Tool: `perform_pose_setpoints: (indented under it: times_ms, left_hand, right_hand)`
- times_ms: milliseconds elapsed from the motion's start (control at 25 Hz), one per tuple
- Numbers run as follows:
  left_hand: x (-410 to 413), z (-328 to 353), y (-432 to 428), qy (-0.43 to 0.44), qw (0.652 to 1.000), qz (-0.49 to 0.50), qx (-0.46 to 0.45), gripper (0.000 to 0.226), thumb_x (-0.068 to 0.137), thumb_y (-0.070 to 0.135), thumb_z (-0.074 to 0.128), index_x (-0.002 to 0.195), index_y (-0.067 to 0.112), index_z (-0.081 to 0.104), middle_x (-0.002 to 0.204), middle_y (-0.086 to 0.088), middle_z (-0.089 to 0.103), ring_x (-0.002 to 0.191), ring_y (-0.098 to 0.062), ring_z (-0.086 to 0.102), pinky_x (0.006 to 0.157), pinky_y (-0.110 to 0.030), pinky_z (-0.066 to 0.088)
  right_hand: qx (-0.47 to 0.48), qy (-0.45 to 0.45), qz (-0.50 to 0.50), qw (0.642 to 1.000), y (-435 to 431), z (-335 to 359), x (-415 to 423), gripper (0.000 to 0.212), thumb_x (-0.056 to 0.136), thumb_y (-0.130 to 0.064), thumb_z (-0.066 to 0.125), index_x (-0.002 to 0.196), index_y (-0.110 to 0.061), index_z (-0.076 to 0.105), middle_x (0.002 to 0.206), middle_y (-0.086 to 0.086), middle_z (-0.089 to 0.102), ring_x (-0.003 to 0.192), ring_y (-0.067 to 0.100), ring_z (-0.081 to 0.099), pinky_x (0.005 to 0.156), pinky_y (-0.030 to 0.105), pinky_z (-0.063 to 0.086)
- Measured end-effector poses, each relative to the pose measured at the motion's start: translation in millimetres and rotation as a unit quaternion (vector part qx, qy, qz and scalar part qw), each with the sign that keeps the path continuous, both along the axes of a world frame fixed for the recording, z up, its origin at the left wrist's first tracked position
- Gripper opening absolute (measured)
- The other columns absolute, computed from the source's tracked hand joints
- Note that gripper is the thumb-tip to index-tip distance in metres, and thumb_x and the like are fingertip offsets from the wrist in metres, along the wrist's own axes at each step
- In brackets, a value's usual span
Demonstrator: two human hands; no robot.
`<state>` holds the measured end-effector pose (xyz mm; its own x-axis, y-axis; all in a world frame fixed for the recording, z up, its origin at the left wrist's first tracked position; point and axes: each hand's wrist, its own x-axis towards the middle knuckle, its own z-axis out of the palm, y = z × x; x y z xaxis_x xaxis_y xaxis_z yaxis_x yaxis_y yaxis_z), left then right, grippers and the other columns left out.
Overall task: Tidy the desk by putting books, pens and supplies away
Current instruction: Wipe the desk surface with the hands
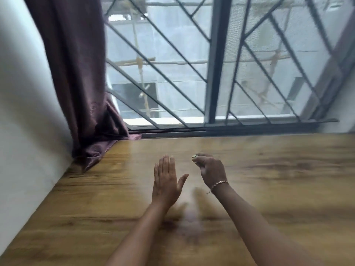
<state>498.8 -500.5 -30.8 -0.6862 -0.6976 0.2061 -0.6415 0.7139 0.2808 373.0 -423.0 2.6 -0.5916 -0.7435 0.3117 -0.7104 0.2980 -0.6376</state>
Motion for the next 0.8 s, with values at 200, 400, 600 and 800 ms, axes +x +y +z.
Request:
perform_pose_setpoints:
  times_ms: [200,400,600,800]
  left_hand:
    - [-55.8,4.5,121.6,-0.007,0.991,-0.131,-0.02,0.077,0.091,0.057,0.024,0.127,-0.004,0.052,0.13,-0.024,0.054,0.121,-0.04,0.052,0.096,-0.053,0.041]
    - [-100.9,6.8,236.2,-0.041,0.969,-0.238,-0.05,0.083,0.095,0.057,0.007,0.124,-0.004,0.056,0.128,-0.022,0.057,0.119,-0.037,0.055,0.094,-0.051,0.043]
    - [-131.4,6.8,362.2,-0.058,0.933,-0.347,-0.08,0.078,0.088,0.058,0.023,0.123,-0.004,0.057,0.129,-0.024,0.056,0.119,-0.038,0.055,0.095,-0.051,0.044]
    - [-142.1,12.5,483.5,-0.023,0.891,-0.448,-0.065,0.097,0.075,0.067,0.001,0.149,0.005,0.013,0.157,-0.015,0.007,0.147,-0.027,0.001,0.117,-0.036,-0.005]
  right_hand:
    - [0.014,-0.026,-0.096,0.995,143.6,-5.8,-30.9,0.02,0.086,-0.008,0.06,0.102,-0.01,0.072,0.113,0.003,0.069,0.107,0.019,0.063,0.091,0.022,0.042]
    - [0.019,-0.023,-0.175,0.984,280.9,-7.1,-51.5,0.019,0.082,-0.004,0.063,0.098,-0.005,0.073,0.109,0.007,0.07,0.106,0.018,0.064,0.092,0.02,0.042]
    - [0.012,-0.043,-0.288,0.957,419.7,-3.1,-55.3,0.019,0.082,-0.001,0.062,0.096,-0.005,0.073,0.11,0.009,0.07,0.108,0.019,0.063,0.096,0.021,0.042]
    - [-0.02,-0.07,-0.427,0.901,558.1,-7.6,-42.4,0.017,0.078,0.005,0.063,0.088,-0.002,0.074,0.102,0.012,0.072,0.1,0.02,0.066,0.089,0.017,0.044]
